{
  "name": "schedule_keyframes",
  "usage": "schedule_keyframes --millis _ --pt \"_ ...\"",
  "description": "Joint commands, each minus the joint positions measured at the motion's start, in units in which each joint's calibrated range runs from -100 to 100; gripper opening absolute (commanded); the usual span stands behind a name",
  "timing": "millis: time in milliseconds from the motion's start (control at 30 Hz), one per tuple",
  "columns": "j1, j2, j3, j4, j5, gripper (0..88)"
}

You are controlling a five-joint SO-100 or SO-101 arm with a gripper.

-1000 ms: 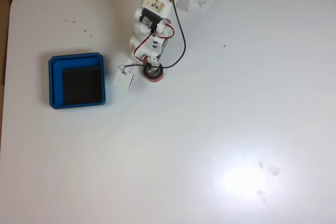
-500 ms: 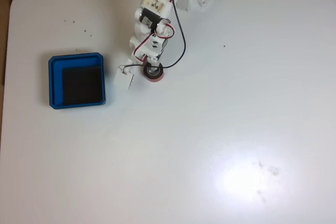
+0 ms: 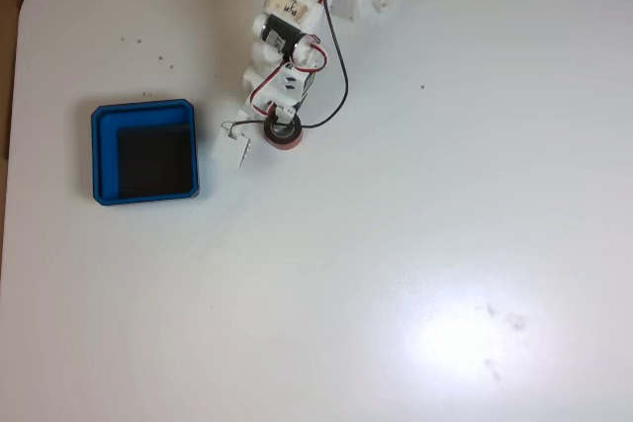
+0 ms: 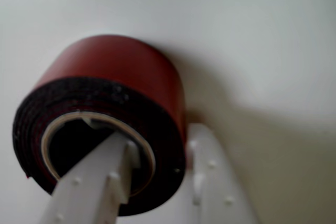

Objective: Pick the red roll and drop it in the blue box

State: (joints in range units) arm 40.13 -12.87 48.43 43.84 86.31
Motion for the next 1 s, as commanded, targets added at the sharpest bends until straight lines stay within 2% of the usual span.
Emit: schedule_keyframes --millis 0,200,433,600,967 --pt "1.74 -7.45 -3.15 -0.11 -0.33 0.8" --pt "1.84 -26.43 -3.06 0.3 -0.33 0.8" --pt "2.91 -26.18 -10.6 0.3 0.29 0.8" --pt "8.48 -15.72 -24.44 0.38 0.29 0.8" --pt "16.88 18.81 -58.4 0.38 0.29 0.8"
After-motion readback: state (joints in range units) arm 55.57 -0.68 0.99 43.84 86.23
